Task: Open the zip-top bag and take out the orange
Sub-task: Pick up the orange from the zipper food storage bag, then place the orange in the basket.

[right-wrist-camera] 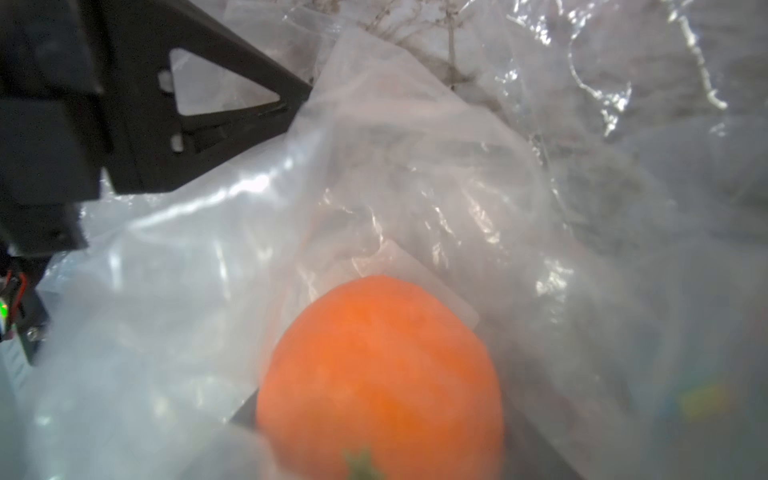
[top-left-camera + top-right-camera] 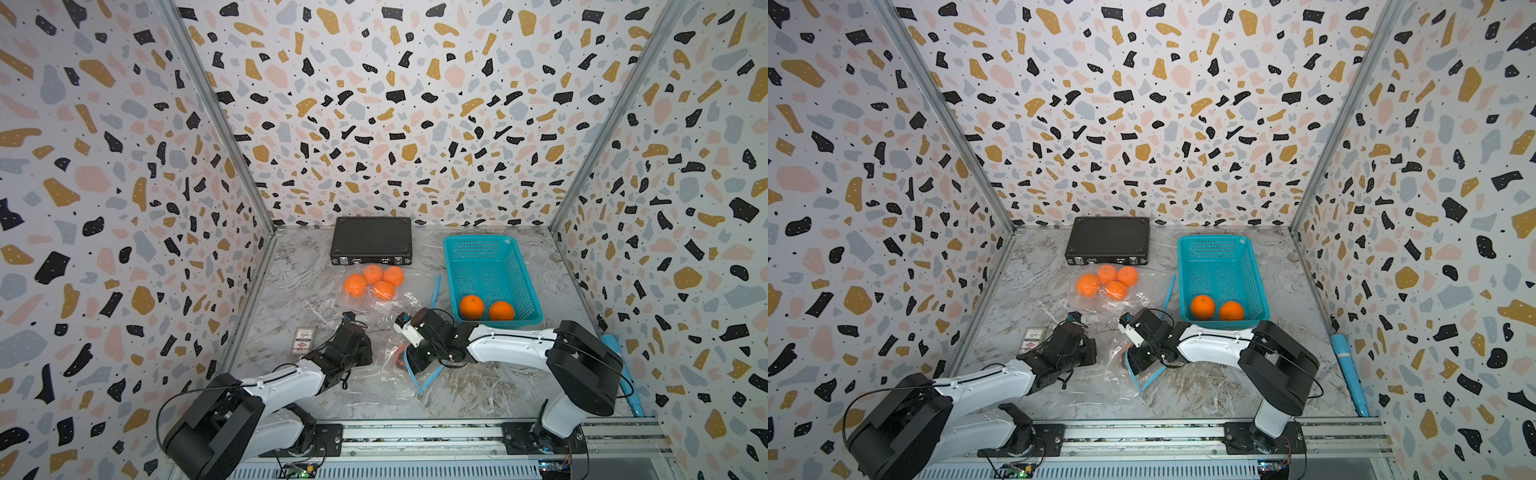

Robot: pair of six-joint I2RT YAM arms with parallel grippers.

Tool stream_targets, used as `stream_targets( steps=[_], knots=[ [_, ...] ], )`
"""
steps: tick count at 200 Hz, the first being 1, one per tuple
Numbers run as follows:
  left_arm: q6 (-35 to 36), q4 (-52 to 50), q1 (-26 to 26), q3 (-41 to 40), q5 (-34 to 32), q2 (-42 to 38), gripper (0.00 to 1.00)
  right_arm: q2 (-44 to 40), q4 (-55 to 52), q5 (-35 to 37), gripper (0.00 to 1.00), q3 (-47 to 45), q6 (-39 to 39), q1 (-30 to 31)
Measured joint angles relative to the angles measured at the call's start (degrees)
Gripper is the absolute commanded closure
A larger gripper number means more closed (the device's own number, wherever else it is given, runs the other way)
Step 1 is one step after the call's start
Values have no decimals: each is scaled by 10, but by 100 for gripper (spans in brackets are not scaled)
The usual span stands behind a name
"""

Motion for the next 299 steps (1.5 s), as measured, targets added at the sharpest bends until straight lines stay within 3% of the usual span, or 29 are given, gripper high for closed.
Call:
stream_targets(
  steps=[44, 94, 180, 204, 222, 237, 263, 299],
  knots=[
    [0, 35, 7, 14, -1, 39, 100, -61, -2, -25, 36, -47, 26, 0],
    [0, 44, 30, 15, 11, 43, 100, -137, -87, 40, 36, -57, 45, 0],
    [-2, -84, 56, 38, 20, -98, 100, -236, -235, 106, 38, -9, 40, -22],
    [-3, -122, 57, 63, 14, -137, 43, -255, -268, 106, 38, 26, 30, -72],
    [-6, -142, 57, 73, 14, -173, 20, -251, -292, 106, 38, 64, 17, -125],
    [-5, -152, 54, 80, 28, -199, 13, -240, -305, 115, 38, 101, 8, -172],
    [-13, -118, 42, 97, 106, -211, 11, -194, -312, 145, 38, 166, -4, -254],
    [-4, -83, -42, 162, 132, -161, 10, -87, -300, 164, 38, 221, -23, -327]
  ],
)
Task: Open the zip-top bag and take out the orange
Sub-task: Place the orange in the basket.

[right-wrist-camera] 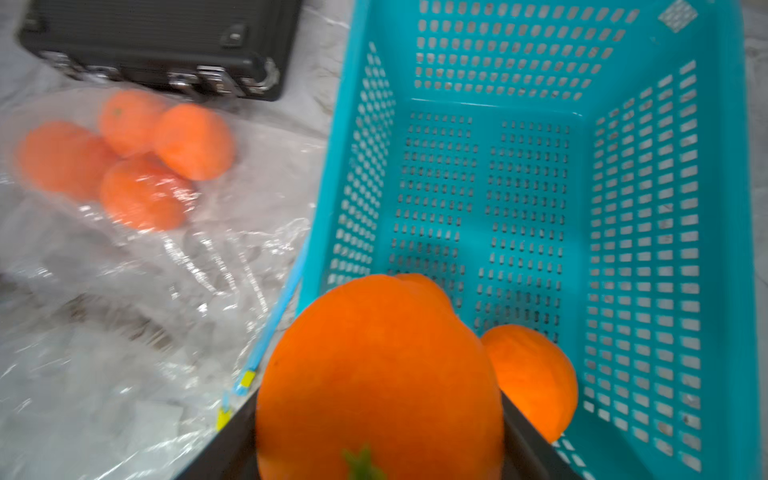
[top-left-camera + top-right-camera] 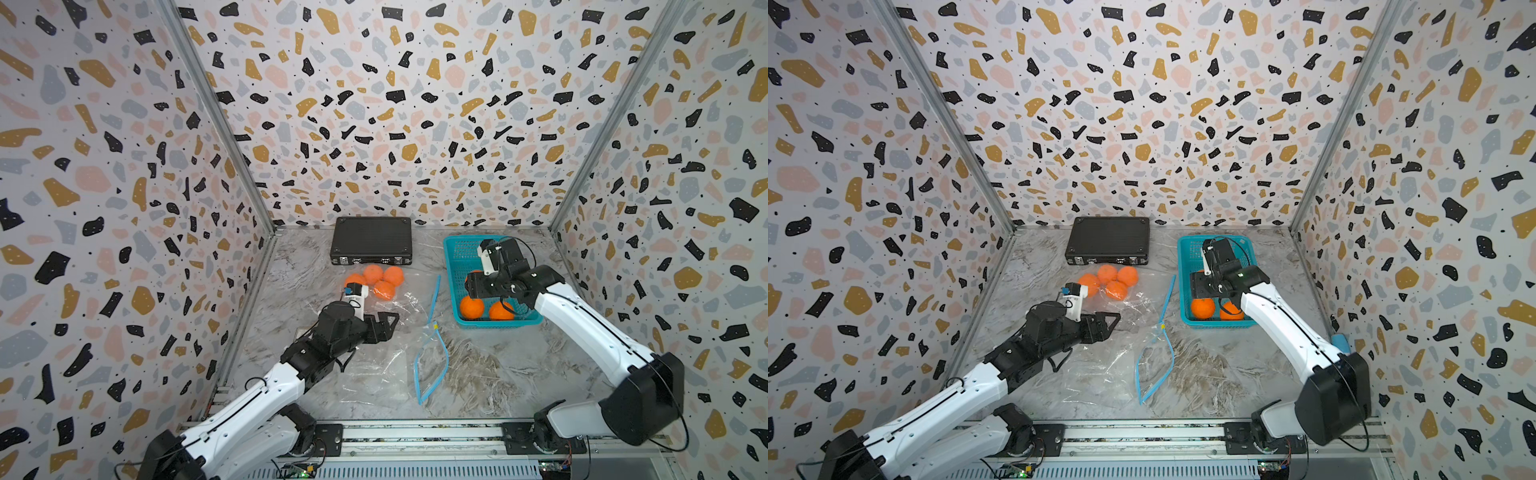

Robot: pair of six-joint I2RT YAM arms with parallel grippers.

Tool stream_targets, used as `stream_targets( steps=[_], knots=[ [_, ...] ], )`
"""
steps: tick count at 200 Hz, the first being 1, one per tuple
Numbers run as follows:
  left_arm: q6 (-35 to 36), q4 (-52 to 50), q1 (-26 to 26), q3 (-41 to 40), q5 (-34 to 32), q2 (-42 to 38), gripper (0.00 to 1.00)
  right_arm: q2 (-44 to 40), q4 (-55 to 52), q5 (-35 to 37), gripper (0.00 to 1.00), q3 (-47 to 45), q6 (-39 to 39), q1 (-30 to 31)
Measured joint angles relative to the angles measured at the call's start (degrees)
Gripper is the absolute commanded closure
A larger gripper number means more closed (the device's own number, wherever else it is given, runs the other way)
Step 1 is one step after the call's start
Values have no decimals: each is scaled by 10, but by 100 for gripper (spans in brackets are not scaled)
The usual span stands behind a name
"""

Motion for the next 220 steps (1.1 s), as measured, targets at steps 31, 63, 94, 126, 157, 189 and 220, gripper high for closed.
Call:
stream_targets(
  steps=[31, 63, 94, 126, 157, 189, 220],
  knots=[
    [2, 24, -30, 7, -19, 38, 9, 104, 20, -3, 38, 33, -16, -24],
    [4, 28, -38, 5, -33, 70, 9, 194, 28, -18, 38, 81, -33, -37],
    [4, 35, -38, 2, -38, 77, 9, 255, 38, -44, 38, 111, -40, -43],
    [4, 38, -38, -9, -45, 73, 8, 281, 50, -72, 37, 101, -38, -45],
    [5, 34, -39, -19, -54, 64, 8, 283, 50, -83, 23, 98, -35, -46],
    [5, 31, -39, -23, -58, 53, 8, 283, 47, -86, 12, 97, -33, -46],
    [6, 12, -39, -28, -71, 42, 5, 282, 44, -84, 7, 97, -32, -46]
  ],
)
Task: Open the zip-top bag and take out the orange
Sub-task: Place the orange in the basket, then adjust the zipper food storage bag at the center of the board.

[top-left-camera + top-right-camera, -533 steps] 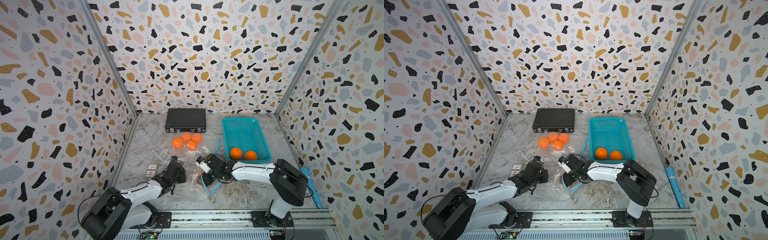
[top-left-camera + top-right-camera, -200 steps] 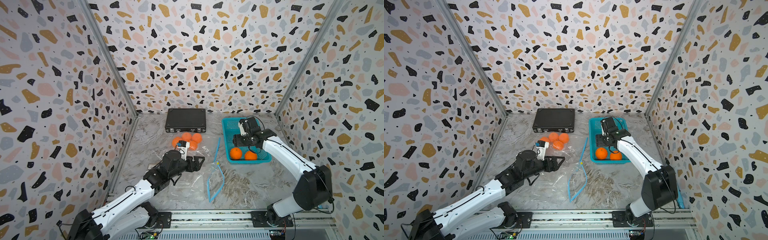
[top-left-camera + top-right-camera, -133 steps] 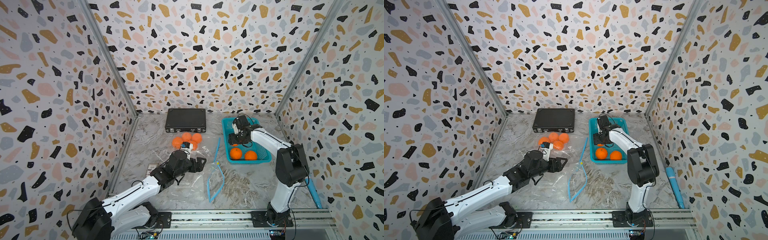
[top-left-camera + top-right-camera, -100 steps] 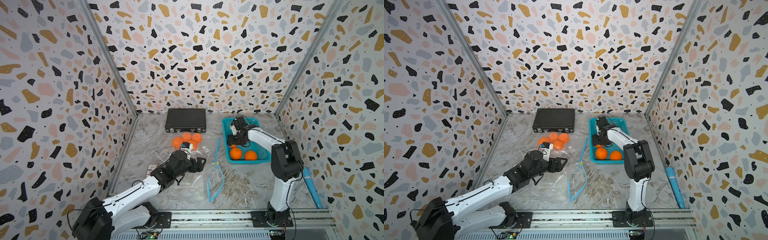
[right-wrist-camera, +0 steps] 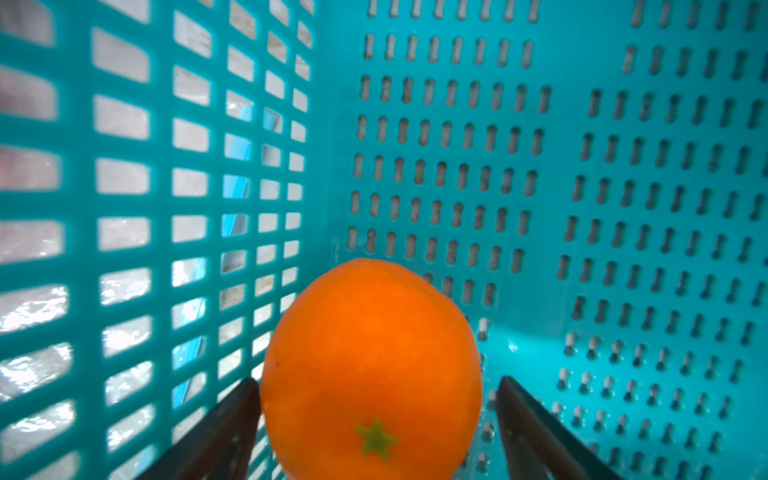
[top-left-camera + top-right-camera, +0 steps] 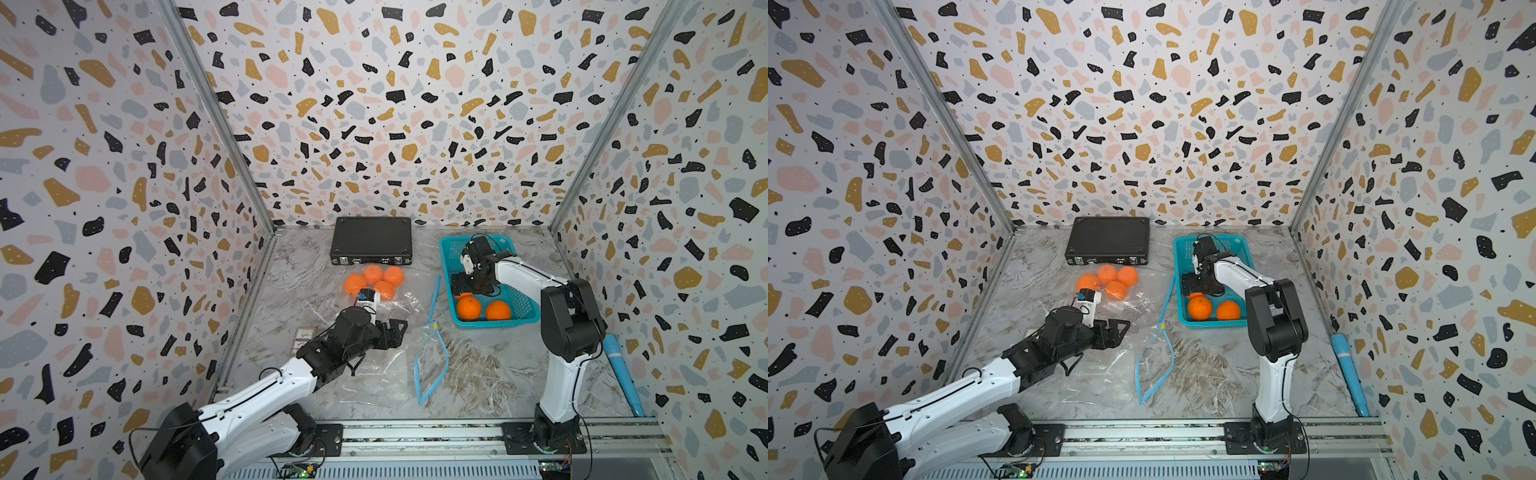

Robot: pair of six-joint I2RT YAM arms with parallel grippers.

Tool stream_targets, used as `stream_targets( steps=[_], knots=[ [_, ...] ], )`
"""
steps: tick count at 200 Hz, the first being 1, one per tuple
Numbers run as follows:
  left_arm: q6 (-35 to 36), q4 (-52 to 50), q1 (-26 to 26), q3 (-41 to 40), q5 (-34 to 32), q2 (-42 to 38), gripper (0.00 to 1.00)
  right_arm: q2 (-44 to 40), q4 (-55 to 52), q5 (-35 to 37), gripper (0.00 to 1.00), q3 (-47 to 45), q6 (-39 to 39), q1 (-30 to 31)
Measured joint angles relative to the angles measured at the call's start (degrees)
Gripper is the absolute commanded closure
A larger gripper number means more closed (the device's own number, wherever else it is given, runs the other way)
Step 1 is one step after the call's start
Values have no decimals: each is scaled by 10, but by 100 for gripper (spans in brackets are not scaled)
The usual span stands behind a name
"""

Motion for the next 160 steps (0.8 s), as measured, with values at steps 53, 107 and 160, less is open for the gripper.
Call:
stream_targets(
  steps=[53, 107, 160],
  knots=[
    [-1, -72, 12, -7, -63, -41, 1, -57, -14, 11, 5, -14, 2, 0],
    [-15, -148, 47, -61, -96, -60, 1, -245, -24, 40, 7, -52, 32, 85],
    [-29, -215, 50, -63, -160, -45, 1, -291, -20, 82, 8, -120, 96, 342]
  ],
)
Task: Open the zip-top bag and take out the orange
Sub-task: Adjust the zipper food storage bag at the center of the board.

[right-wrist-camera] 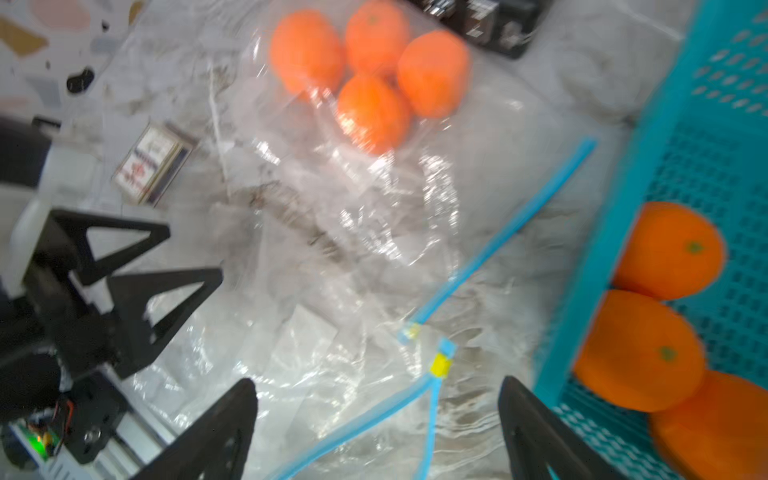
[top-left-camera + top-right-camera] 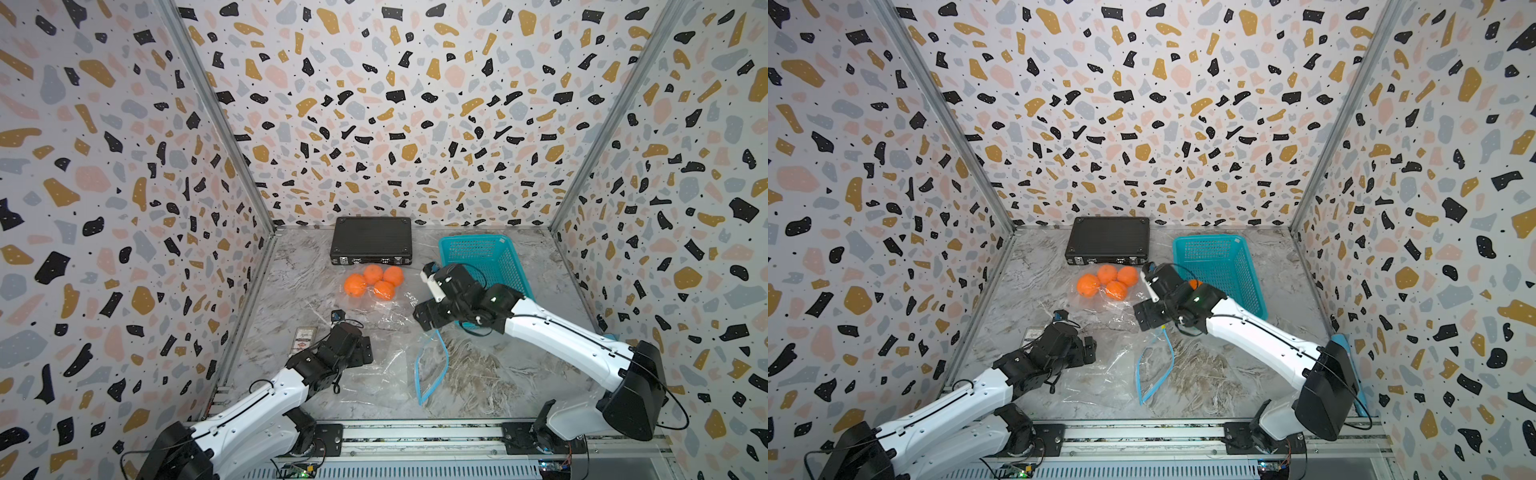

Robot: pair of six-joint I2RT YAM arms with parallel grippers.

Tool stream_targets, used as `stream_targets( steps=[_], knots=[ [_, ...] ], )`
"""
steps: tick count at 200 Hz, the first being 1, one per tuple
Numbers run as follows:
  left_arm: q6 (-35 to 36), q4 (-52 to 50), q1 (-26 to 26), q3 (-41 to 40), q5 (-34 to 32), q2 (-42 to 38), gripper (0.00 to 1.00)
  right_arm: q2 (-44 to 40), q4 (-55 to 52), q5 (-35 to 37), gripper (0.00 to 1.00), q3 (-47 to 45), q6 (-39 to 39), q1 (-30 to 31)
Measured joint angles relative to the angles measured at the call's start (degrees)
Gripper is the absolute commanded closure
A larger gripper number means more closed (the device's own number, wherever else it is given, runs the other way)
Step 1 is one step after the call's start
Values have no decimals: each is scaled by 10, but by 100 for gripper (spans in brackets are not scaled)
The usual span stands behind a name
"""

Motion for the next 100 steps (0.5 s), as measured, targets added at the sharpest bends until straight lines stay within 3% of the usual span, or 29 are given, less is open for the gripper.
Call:
stream_targets(
  steps=[14, 33, 47, 86, 100],
  knots=[
    [-4, 8, 0, -6, 0, 4, 0, 9, -5, 17, 8, -22, 20, 46],
    [-8, 30, 0, -26, 12, 3, 10, 30, -4, 32, 8, -40, 40, 86],
    [-11, 48, 0, -41, 27, 1, 35, 40, 12, 30, 11, -61, 50, 96],
    [-15, 103, 1, -60, 73, 3, 99, 43, 59, 14, 46, -110, 66, 94],
    [-17, 108, 5, -60, 77, 6, 100, 43, 70, 11, 57, -110, 64, 93]
  ],
)
